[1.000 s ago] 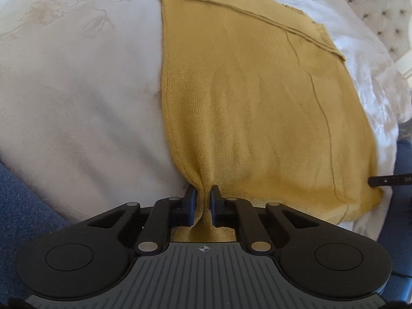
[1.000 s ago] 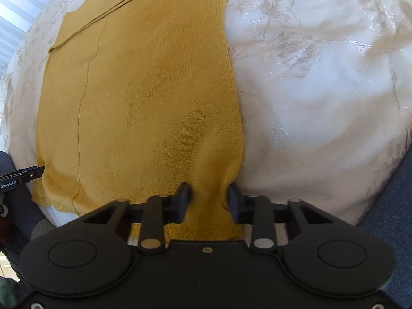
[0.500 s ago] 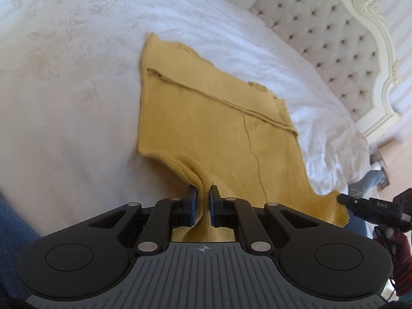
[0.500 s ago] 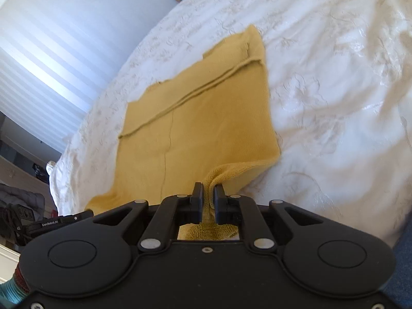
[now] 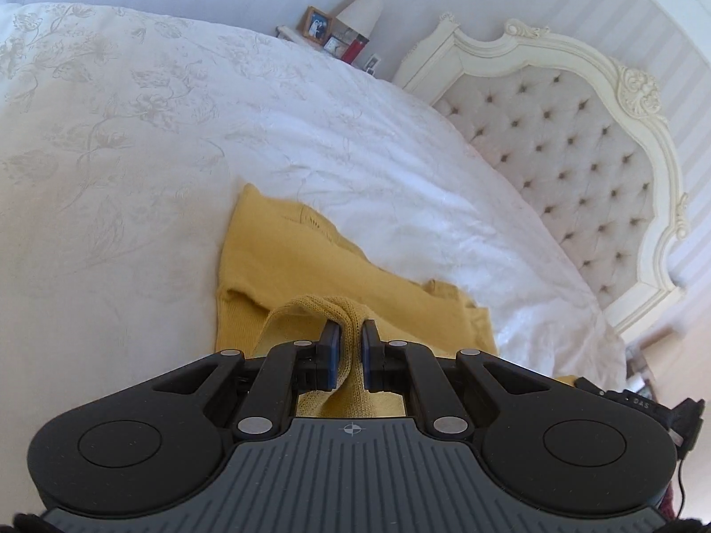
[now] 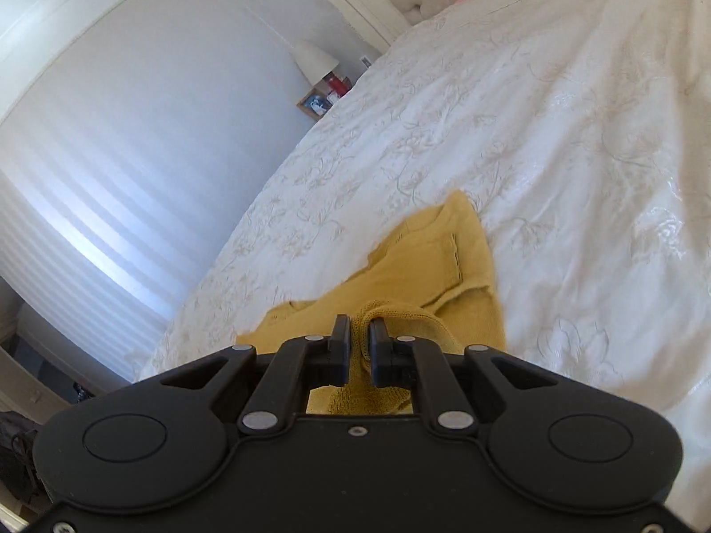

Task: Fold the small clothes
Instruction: 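Grasp the hem with the right gripper while the left lifts it toward the collar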

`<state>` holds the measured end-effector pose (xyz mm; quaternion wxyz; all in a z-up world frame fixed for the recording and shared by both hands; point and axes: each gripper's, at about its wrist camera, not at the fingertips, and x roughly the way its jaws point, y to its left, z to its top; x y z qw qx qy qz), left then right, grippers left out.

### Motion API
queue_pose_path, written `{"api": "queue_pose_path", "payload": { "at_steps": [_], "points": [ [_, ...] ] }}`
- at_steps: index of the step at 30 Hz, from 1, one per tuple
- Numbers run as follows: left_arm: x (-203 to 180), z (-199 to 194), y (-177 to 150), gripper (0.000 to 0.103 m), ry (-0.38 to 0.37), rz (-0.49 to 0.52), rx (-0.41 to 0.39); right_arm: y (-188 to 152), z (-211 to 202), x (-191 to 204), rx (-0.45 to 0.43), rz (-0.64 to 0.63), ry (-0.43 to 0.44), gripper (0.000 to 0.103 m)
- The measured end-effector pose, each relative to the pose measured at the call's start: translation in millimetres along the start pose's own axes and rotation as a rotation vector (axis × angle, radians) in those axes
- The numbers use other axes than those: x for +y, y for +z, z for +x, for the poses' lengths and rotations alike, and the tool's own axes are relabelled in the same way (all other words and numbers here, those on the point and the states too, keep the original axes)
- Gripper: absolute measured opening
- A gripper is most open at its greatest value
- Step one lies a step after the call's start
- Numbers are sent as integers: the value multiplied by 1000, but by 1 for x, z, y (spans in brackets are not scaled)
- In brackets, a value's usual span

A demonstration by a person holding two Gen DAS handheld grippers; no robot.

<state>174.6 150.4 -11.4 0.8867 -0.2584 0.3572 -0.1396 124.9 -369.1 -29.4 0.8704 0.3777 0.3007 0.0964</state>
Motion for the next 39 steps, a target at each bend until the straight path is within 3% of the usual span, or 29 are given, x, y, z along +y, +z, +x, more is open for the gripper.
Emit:
{"api": "queue_pose_path", "payload": {
  "at_steps": [3, 8, 12, 14, 15, 16, 21, 24, 26, 27, 28, 31, 36, 39],
  "points": [
    [6, 22, 18, 9, 25, -3, -11, 18, 24, -5, -38, 16, -7, 10],
    [23, 62, 33, 9, 78, -43, 13, 44, 76, -20, -51, 22, -74, 10],
    [36, 77, 35, 9, 103, -56, 45, 45, 96, -22, -27, -1, -92, 20],
    [39, 77, 32, 9, 104, -54, 54, 38, 99, -22, 8, -13, -100, 36],
    [40, 79, 31, 9, 108, -51, 59, 31, 100, -19, 34, -40, -113, 49],
    [42, 78, 30, 9, 108, -53, 63, 24, 101, -18, 57, -67, -122, 52],
    [44, 79, 31, 9, 111, -56, 71, -6, 104, -20, 147, -169, -191, 53],
    [43, 80, 32, 9, 114, -47, 70, -13, 105, -22, 146, -209, -207, 53],
    [43, 80, 32, 9, 115, -47, 69, -15, 105, -21, 148, -228, -194, 46],
    [43, 80, 32, 9, 115, -47, 69, -16, 105, -19, 148, -248, -186, 16],
    [43, 79, 32, 9, 115, -47, 68, -18, 104, -15, 147, -263, -182, 10],
    [42, 75, 31, 9, 103, -49, 63, -20, 96, -9, 124, -259, -137, 9],
    [37, 69, 41, 9, 66, -50, 40, -1, 79, -9, 20, -79, -17, 9],
    [37, 78, 51, 9, 68, -62, 28, 21, 86, -7, -24, -45, -15, 9]
  ]
}}
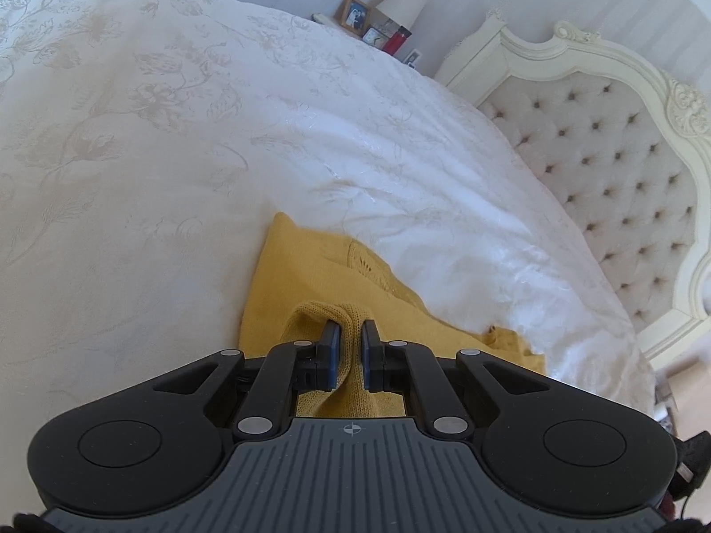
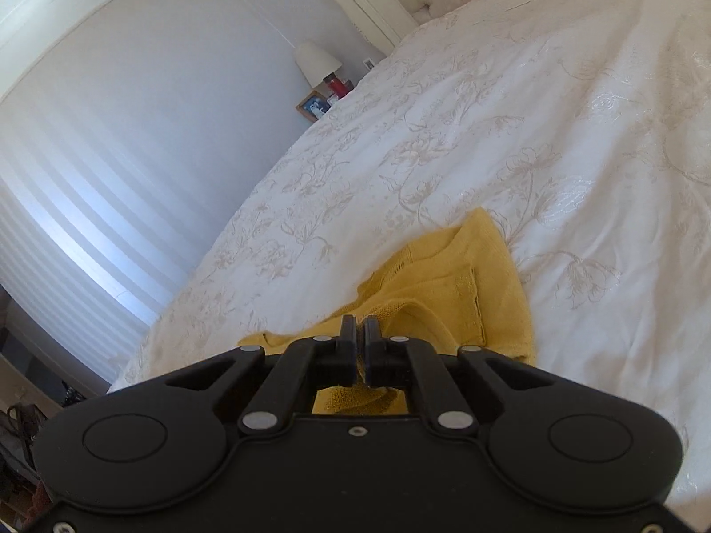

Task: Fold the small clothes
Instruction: 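Grasp the hem with the right gripper while the left lifts it toward the collar, then lay the hem over the collar and open both grippers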

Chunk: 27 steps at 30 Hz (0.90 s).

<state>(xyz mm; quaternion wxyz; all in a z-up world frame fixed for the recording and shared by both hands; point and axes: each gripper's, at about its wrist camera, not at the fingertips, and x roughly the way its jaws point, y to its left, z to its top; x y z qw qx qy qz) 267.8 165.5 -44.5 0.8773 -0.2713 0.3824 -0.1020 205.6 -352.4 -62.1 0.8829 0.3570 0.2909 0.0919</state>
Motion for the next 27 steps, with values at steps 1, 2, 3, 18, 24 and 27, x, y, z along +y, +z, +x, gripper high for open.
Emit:
{"api": "queue_pose_path", "payload": {
  "at_steps": [1, 2, 3, 18, 24, 27],
  "points": [
    [1, 5, 3, 9, 3, -9, -4, 6, 5, -1, -10, 4, -9, 9],
    [2, 12, 6, 10, 10, -13, -1, 12, 10, -2, -19, 14, -21, 9],
    [3, 18, 9, 10, 20, -15, 4, 18, 19, -7, -26, 44, -36, 9],
    [16, 15, 1, 28, 122, 235, -14, 19, 55, -23, -38, -71, -224, 38],
    [3, 1, -36, 28, 105, 421, 33, -13, 38, 2, 58, -257, -212, 38],
    [-11, 2, -56, 28, 87, 554, 54, -33, 35, 19, 91, -369, -206, 38]
  ]
}}
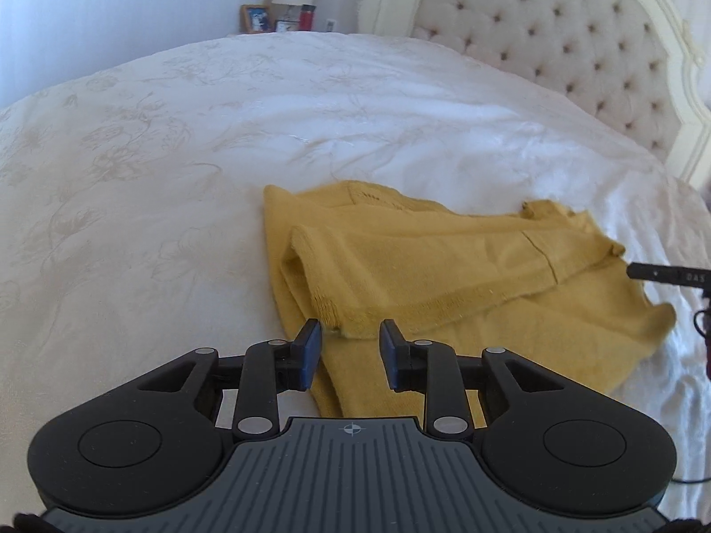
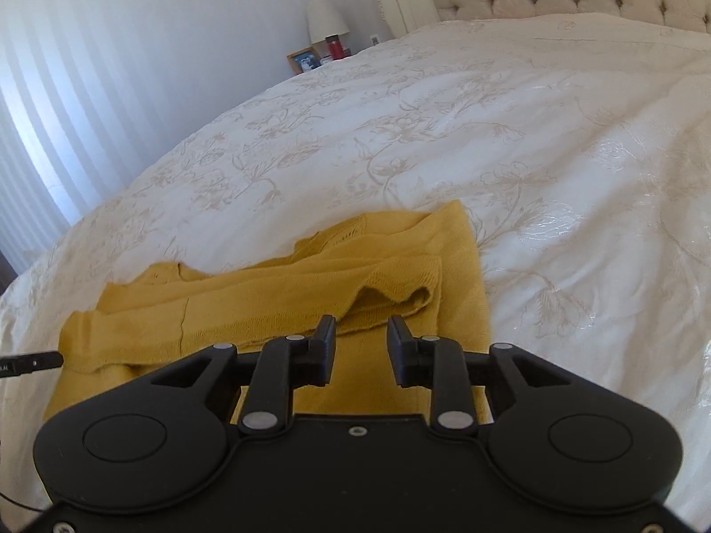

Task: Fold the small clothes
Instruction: 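Lay the hem over the collar and open both grippers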

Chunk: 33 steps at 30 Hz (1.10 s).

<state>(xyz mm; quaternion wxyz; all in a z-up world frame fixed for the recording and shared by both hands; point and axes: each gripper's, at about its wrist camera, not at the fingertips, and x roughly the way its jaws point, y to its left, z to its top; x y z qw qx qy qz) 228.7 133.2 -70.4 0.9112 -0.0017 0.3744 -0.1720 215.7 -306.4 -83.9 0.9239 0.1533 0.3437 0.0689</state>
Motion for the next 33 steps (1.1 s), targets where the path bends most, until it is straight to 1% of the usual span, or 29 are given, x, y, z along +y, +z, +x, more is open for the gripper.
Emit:
{"api": "queue_pose_path", "payload": {
  "at_steps": [2, 3, 4, 7, 10, 13, 15, 17, 20, 22, 24, 29, 33],
  "points": [
    [-14, 8, -4, 28, -18, 74, 17, -7, 3, 14, 25, -85, -15, 38],
    [-18, 13, -5, 28, -22, 91, 21, -11, 7, 23, 43, -135, -23, 38],
    [-20, 18, -4, 28, -25, 96, 24, -13, 11, 28, 53, -158, -26, 38],
    [-21, 37, 6, 28, -22, 75, 30, -13, 28, 39, 86, -203, -37, 38],
    [-14, 55, 28, 28, -12, 35, 39, 4, 47, 44, 107, -214, -57, 38],
    [0, 71, 54, 28, -3, -49, 29, 32, 72, 40, 121, -172, -75, 38],
    [12, 76, 70, 28, 17, -122, 8, 53, 88, 31, 107, -108, -96, 38],
    [22, 77, 82, 28, 53, -165, -21, 67, 95, 23, 79, -50, -111, 38],
    [33, 70, 92, 28, 90, -194, -46, 76, 88, 9, 9, 31, -128, 38],
    [39, 59, 89, 29, 87, -207, -59, 73, 77, 5, -14, 54, -111, 38],
    [40, 48, 80, 30, 88, -221, -61, 66, 64, 2, -24, 44, -103, 39],
    [34, 28, 47, 33, 8, -221, -59, 43, 37, -3, -3, 4, -102, 41],
    [16, 41, 32, 33, -61, -154, -8, 27, 26, 11, 37, -88, -109, 41]
  ]
}}
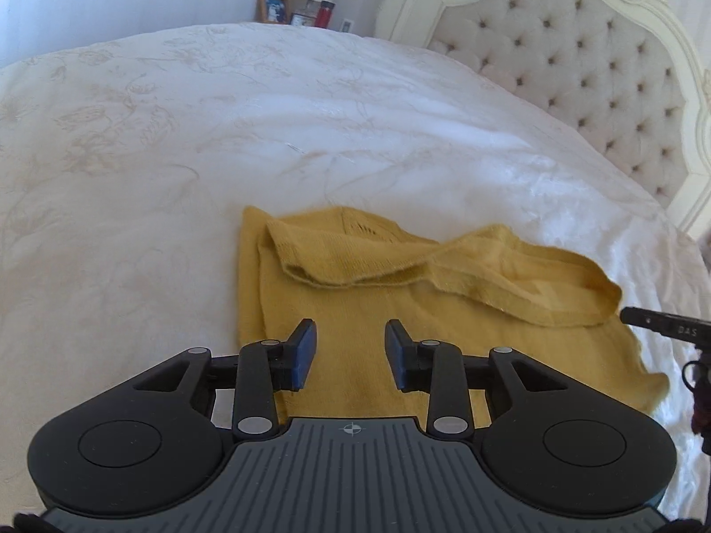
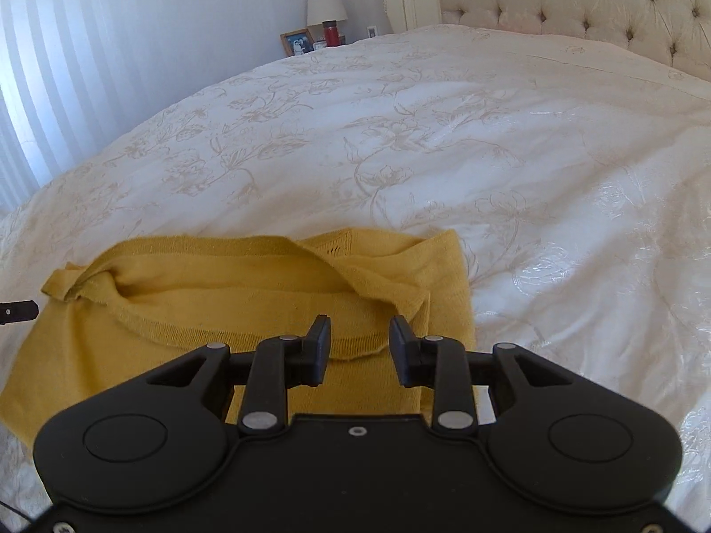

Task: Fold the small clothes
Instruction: 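Lay the hem over the collar and open both grippers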

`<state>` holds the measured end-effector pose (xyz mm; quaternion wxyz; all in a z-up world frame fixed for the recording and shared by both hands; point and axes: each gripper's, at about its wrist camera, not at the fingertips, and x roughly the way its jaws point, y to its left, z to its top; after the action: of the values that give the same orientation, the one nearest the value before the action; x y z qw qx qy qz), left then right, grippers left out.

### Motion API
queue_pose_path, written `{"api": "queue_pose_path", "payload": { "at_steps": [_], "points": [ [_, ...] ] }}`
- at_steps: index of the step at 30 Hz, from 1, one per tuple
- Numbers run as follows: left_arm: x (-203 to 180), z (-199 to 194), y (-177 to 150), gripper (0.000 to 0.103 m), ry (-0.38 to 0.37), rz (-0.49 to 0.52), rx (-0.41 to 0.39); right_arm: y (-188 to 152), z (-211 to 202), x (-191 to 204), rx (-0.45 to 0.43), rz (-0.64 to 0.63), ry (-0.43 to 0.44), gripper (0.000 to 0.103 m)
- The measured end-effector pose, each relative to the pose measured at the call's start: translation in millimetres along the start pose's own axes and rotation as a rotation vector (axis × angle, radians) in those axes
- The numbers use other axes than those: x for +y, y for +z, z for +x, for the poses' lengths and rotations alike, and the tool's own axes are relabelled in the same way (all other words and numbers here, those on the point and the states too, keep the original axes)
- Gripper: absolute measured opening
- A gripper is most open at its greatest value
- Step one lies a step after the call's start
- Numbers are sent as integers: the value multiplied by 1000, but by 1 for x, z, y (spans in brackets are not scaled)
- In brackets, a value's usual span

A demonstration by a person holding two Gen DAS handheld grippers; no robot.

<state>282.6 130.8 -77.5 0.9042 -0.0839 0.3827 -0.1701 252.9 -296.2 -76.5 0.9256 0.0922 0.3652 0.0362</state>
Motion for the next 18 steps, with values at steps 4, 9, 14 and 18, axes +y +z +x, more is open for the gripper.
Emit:
{"api": "queue_pose_path", "payload": {
  "at_steps": [4, 9, 14, 18],
  "points": [
    [2, 21, -5, 33, -20, -10, 22, -14, -10, 15, 12, 0, 15, 41],
    [22, 26, -5, 34, -114, -31, 7, -25, -6, 32, 64, -64, -13, 41],
    [40, 24, -5, 34, -193, -151, 12, -6, 33, 48, 109, -85, -36, 41],
    [41, 22, -4, 34, -202, -145, 5, 37, 77, 51, 75, -25, -68, 40]
  ]
}}
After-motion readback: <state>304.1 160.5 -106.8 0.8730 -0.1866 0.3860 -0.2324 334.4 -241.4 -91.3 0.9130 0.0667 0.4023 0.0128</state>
